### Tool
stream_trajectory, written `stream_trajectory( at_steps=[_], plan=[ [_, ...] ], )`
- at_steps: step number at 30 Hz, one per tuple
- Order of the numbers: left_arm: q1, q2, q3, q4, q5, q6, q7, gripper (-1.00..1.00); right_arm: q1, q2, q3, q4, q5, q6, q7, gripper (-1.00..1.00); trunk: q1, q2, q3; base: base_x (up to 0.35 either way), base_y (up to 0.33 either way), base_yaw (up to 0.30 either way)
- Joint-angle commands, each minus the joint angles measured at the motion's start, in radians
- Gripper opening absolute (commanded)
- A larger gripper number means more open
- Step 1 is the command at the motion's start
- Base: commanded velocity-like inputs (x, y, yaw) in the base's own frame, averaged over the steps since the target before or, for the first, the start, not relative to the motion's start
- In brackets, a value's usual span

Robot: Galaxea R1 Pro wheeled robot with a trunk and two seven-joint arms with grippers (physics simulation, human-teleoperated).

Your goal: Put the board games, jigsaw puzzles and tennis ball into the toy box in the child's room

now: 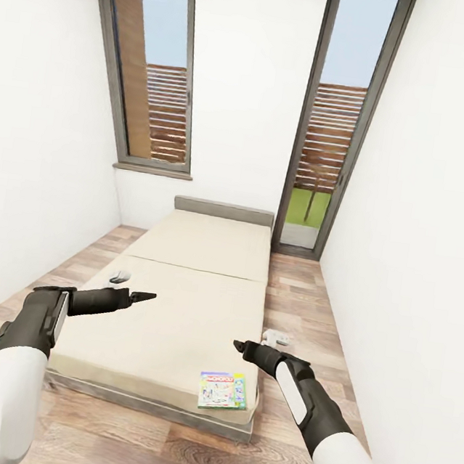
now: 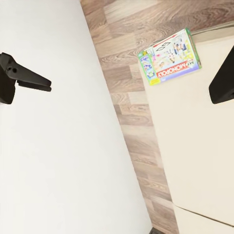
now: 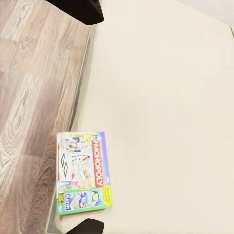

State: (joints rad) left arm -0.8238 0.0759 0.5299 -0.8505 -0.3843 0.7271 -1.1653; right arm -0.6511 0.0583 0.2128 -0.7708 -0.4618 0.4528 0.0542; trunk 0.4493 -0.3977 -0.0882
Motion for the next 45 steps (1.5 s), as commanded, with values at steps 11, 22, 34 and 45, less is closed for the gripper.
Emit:
stream_trajectory(
  at_steps=[11, 22, 34, 45],
  plan=[
    [-0.002, -0.001, 0.005, -0.001, -0.009, 0.008, -0.010, 1.00, -0.001, -0.003, -0.001, -0.001, -0.006, 0.005, 0.003, 1.00, 0.001, -0.002, -0.002, 0.000, 0.011, 0.000],
    [-0.002, -0.001, 0.004, -0.001, -0.010, 0.008, -0.008, 1.00, -0.001, -0.005, -0.002, -0.002, -0.006, 0.004, 0.004, 1.00, 0.001, -0.002, -0.002, 0.000, 0.000, 0.000],
    [-0.002, -0.001, 0.003, 0.025, -0.022, 0.012, 0.018, 1.00, -0.001, -0.014, -0.018, -0.007, -0.006, 0.005, 0.008, 1.00, 0.001, -0.002, -0.002, 0.000, 0.000, 0.000],
    [-0.002, 0.007, 0.008, 0.277, -0.023, -0.098, 0.269, 1.00, -0.001, -0.021, -0.041, -0.014, -0.006, 0.009, 0.013, 1.00, 0.001, -0.002, -0.002, 0.000, 0.000, 0.000]
  ],
)
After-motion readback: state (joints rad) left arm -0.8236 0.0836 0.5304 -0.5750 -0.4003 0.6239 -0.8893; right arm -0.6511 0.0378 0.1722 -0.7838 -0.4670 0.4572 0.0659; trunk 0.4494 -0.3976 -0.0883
